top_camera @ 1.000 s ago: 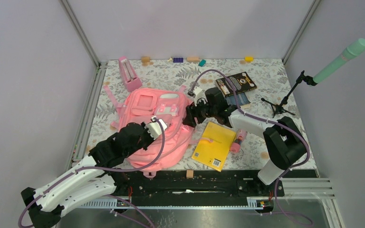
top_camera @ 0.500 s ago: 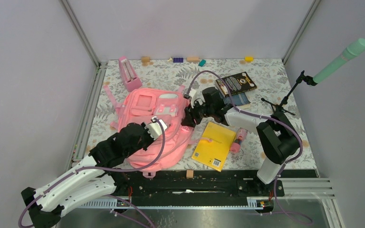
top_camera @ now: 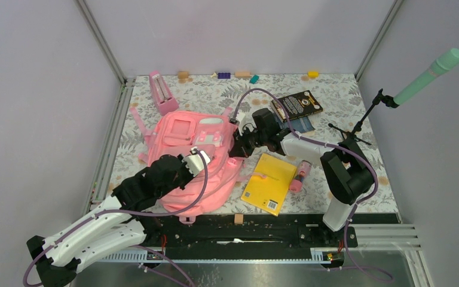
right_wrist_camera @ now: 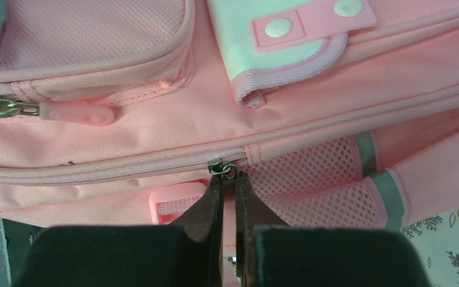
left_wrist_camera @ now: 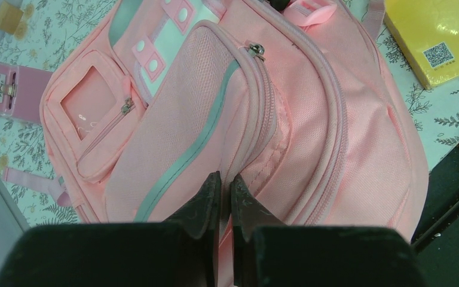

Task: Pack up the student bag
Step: Unzip the student bag at the center of the board.

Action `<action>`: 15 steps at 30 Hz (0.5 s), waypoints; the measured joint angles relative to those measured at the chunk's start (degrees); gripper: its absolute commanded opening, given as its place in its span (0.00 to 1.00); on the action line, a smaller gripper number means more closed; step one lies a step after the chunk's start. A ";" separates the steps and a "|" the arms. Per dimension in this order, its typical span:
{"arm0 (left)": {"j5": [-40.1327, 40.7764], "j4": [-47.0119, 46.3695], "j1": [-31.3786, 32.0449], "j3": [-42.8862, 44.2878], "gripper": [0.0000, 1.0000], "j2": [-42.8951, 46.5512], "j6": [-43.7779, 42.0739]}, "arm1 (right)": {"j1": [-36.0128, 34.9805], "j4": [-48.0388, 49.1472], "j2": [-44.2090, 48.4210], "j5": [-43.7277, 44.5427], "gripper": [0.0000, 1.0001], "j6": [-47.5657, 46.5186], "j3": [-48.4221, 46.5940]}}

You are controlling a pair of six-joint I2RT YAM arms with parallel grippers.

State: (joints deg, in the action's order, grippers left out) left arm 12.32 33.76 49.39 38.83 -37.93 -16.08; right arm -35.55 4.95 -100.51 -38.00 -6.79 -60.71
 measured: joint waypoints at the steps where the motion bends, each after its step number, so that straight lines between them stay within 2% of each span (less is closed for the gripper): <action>1: 0.00 -0.02 0.00 0.00 0.00 0.00 0.00 | 0.00 -0.07 0.02 0.20 0.00 0.00 0.00; 8: -0.04 -0.46 0.00 0.00 0.00 -0.04 0.02 | -0.20 -0.87 2.36 3.89 0.00 0.15 0.83; 15: -0.42 -1.29 0.02 0.00 0.00 -0.11 0.37 | -2.56 -2.21 6.29 11.52 0.00 -0.81 1.77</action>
State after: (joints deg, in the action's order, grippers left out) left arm 11.90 32.47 49.41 38.83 -38.04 -15.70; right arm -38.11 2.74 -94.21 -26.48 -7.60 -58.94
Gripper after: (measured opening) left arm 0.039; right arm 0.051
